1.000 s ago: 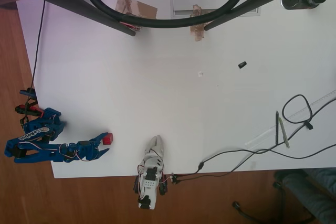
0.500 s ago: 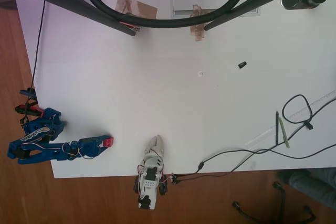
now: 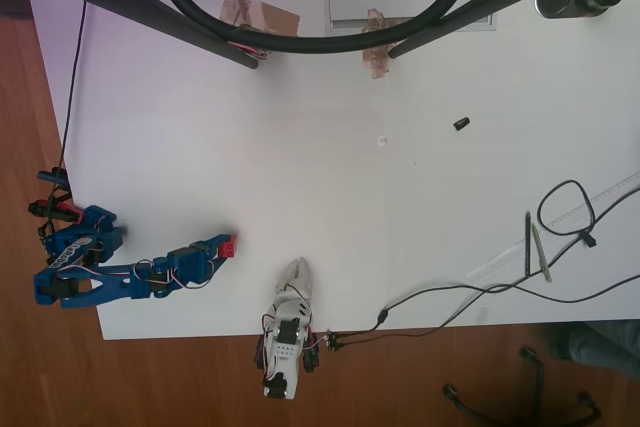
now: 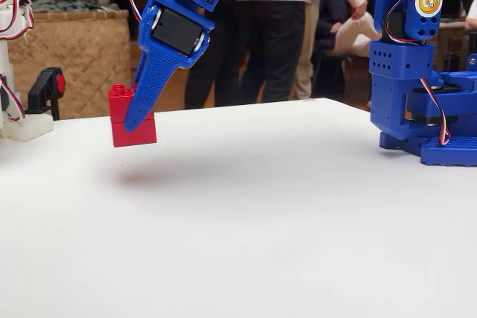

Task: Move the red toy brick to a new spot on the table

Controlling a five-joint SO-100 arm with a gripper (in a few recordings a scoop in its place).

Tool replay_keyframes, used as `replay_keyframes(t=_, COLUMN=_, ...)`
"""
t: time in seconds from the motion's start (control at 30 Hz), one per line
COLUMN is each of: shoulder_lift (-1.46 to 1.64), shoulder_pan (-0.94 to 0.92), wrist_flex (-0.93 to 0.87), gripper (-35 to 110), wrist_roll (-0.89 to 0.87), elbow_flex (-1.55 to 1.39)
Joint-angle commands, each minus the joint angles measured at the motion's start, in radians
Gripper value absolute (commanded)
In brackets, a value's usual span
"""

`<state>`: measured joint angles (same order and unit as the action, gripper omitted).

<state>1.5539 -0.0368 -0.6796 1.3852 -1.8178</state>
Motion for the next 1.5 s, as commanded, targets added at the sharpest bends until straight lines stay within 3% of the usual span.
replay_keyframes(t=0.0, shoulder_lift=-0.038, shoulder_pan=0.049, wrist_flex=-0.037, gripper=5, wrist_roll=-0.078, elbow_flex=0.212)
replay_keyframes(t=0.3, shoulder_lift=-0.235, shoulder_pan=0.170, wrist_flex=-0.110, gripper=2, wrist_roll=-0.282, elbow_flex=0.474)
replay_keyframes(t=0.97, shoulder_lift=-0.503, shoulder_pan=0.209, wrist_flex=0.087, gripper=1, wrist_roll=-0.486, elbow_flex=0.632)
replay_keyframes(t=1.23, shoulder_lift=-0.491, shoulder_pan=0.187, wrist_flex=0.087, gripper=22, wrist_roll=-0.592, elbow_flex=0.632)
replay_keyframes(t=1.47, shoulder_lift=-0.278, shoulder_pan=0.172, wrist_flex=0.058, gripper=31, wrist_roll=-0.680, elbow_flex=0.522)
